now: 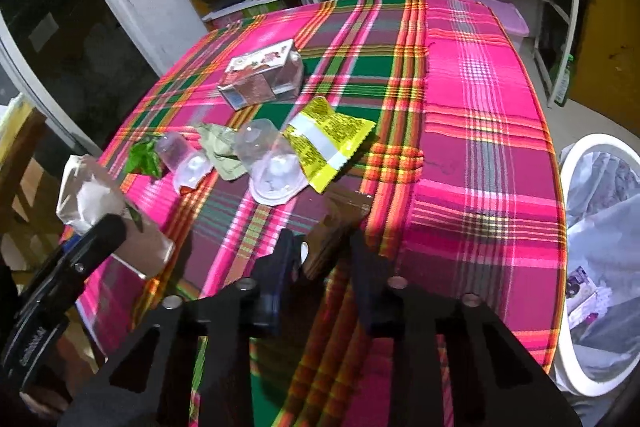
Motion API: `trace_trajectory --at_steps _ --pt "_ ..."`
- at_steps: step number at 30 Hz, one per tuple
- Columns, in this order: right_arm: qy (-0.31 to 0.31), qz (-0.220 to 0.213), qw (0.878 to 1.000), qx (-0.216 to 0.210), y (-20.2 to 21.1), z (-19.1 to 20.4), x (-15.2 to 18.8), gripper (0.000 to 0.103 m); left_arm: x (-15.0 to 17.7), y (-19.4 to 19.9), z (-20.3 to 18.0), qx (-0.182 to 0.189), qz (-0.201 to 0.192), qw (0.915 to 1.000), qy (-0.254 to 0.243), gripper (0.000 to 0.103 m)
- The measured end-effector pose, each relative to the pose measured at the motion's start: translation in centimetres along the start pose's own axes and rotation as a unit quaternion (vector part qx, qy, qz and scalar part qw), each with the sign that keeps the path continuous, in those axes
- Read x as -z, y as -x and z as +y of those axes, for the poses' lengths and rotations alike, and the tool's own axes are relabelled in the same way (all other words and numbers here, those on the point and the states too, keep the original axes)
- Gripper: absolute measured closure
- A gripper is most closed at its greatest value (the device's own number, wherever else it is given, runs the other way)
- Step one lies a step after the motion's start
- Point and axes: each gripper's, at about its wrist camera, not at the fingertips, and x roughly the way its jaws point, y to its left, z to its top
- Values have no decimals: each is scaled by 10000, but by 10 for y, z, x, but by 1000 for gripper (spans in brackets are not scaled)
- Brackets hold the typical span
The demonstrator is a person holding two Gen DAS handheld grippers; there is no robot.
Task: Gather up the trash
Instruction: 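Grasp the white paper bag with the left gripper while the right gripper grasps the brown wrapper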
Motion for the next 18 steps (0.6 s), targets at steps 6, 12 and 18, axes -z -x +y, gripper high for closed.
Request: trace_trajectory --at_steps 6,12,18 --pt "56 -55 9999 -113 7 -2 5 83 2 -3 -4 45 58 10000 -30 75" --pt "113 -170 9997 -144 21 -4 13 85 4 -3 -15 97 94 9998 -130 75" --pt "73 -383 9992 -126 46 -13 21 85 8 3 -30 180 109 9995 -227 75"
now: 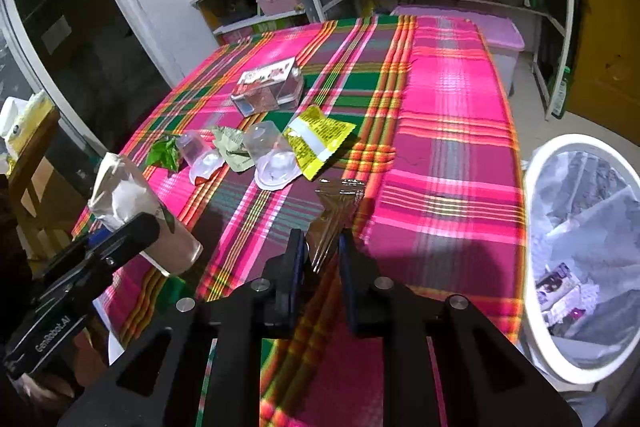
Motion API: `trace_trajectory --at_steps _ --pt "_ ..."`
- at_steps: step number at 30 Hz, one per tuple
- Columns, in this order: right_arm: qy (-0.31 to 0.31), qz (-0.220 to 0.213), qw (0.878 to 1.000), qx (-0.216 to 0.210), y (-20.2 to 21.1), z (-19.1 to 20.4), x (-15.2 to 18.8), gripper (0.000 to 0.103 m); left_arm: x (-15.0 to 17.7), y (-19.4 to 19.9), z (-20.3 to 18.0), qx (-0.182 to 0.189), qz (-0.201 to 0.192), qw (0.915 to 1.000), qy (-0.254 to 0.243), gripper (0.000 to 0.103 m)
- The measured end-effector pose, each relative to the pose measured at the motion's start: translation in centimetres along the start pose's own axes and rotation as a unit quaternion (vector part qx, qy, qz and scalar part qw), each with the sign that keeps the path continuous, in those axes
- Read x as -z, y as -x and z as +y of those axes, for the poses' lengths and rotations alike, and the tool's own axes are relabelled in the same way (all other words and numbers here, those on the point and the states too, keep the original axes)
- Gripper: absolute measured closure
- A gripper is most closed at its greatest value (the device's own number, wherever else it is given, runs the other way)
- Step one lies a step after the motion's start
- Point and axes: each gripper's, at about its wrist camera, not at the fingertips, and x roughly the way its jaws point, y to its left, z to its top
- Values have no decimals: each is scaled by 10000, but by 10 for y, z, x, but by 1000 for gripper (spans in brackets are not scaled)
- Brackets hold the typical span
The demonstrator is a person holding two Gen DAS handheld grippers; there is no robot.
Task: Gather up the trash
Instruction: 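Carry the paper bag and brown wrapper over the bin and open both grippers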
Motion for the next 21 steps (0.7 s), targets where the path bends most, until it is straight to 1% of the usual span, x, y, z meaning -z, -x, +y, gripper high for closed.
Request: trace_trajectory --at_steps 17,21 --pt "-89 -691 9975 147 83 -22 23 85 2 24 -65 333 -92 9982 -499 75" --pt "-121 -832 9963 188 98 -28 26 85 1 29 -80 429 -137 9971 -605 75"
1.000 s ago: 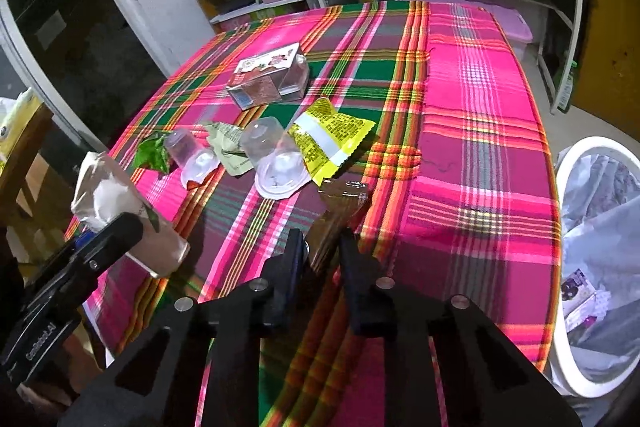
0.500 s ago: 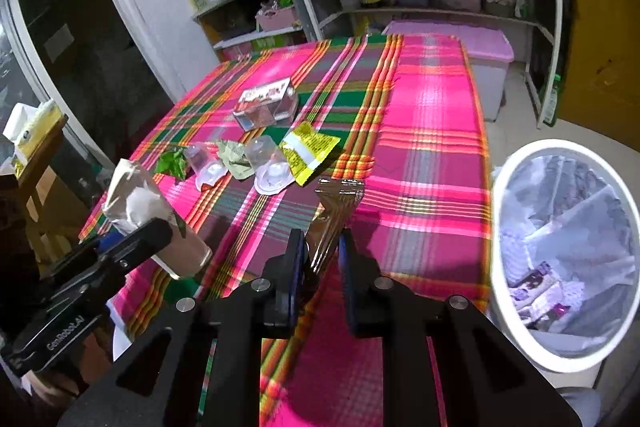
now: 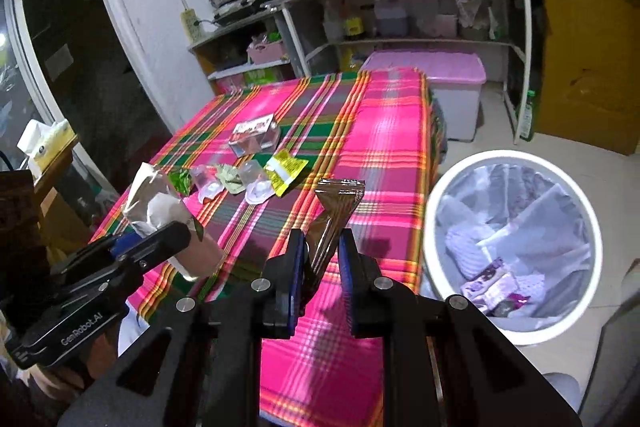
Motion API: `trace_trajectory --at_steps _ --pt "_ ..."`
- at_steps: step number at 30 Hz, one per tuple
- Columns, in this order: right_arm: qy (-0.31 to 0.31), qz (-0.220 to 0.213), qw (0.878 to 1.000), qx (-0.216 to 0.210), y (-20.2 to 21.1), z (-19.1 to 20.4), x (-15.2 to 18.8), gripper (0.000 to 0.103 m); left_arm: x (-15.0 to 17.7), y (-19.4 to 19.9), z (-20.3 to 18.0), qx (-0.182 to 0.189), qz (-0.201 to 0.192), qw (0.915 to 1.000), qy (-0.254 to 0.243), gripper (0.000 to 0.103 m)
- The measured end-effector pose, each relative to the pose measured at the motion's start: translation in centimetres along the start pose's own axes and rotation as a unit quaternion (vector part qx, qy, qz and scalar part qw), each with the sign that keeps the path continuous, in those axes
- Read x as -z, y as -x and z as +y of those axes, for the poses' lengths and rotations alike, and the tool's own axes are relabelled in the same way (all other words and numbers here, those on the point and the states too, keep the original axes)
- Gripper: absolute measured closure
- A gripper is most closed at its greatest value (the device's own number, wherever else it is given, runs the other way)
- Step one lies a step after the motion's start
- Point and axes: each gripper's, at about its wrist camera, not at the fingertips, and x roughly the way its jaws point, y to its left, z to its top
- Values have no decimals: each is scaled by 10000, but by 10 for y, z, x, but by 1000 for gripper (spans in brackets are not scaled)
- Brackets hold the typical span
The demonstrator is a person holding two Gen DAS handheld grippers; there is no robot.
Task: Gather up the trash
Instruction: 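Carry the paper bag and brown wrapper over the bin and open both grippers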
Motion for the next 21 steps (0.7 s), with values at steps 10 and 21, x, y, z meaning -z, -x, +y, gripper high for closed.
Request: trace_trajectory --at_steps 10,21 --pt "-233 -188 9994 176 26 -29 7 85 -4 -2 -33 201 28 9996 -221 75" --pt "-554 -347 9968 459 45 -69 11 85 -12 -24 -75 524 167 9970 -539 75"
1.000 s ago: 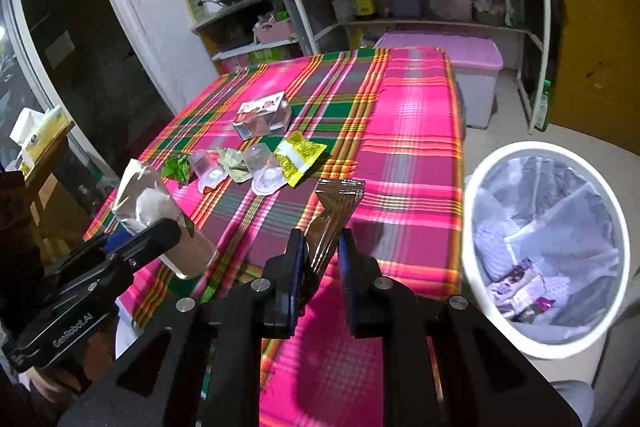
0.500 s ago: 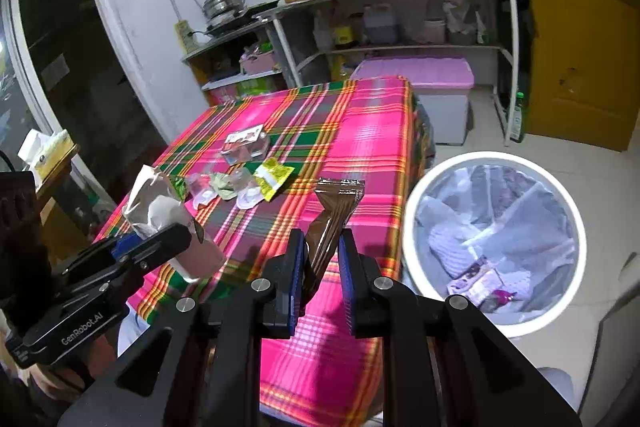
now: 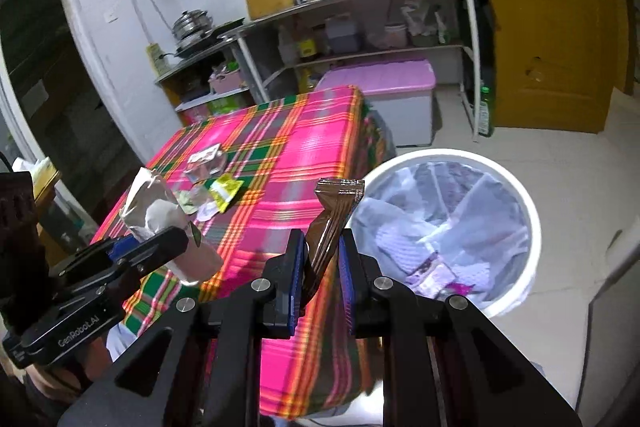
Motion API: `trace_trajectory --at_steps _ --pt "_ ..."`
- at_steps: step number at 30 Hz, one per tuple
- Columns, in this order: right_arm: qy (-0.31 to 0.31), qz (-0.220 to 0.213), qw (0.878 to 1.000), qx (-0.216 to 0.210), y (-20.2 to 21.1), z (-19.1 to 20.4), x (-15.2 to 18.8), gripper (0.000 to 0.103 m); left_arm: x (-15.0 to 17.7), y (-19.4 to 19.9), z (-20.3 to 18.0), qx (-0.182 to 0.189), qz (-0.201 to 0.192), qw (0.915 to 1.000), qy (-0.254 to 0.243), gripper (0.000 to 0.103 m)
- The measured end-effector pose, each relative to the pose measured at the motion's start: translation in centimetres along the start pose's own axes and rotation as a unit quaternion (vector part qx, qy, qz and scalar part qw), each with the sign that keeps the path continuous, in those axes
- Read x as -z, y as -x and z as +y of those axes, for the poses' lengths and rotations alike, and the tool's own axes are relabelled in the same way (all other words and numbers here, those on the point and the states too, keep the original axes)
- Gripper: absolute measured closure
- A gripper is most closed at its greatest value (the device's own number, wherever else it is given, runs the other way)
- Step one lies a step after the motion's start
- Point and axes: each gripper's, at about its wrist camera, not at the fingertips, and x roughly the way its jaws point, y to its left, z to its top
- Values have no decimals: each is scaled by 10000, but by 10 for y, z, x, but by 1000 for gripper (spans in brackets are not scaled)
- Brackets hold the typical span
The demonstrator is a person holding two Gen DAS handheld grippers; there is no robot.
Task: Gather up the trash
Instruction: 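Carry the paper bag and brown wrapper over the bin and open both grippers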
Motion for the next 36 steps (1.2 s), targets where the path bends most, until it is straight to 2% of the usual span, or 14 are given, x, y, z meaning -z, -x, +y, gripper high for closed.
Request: trace_trajectory --at_steps 16,36 --pt "-504 3 9982 336 -4 -64 -3 85 -14 -57 -45 351 338 9983 -320 75" --pt "-946 570 9928 460 -58 -119 1 85 -16 -145 -55 515 963 9937 -259 75"
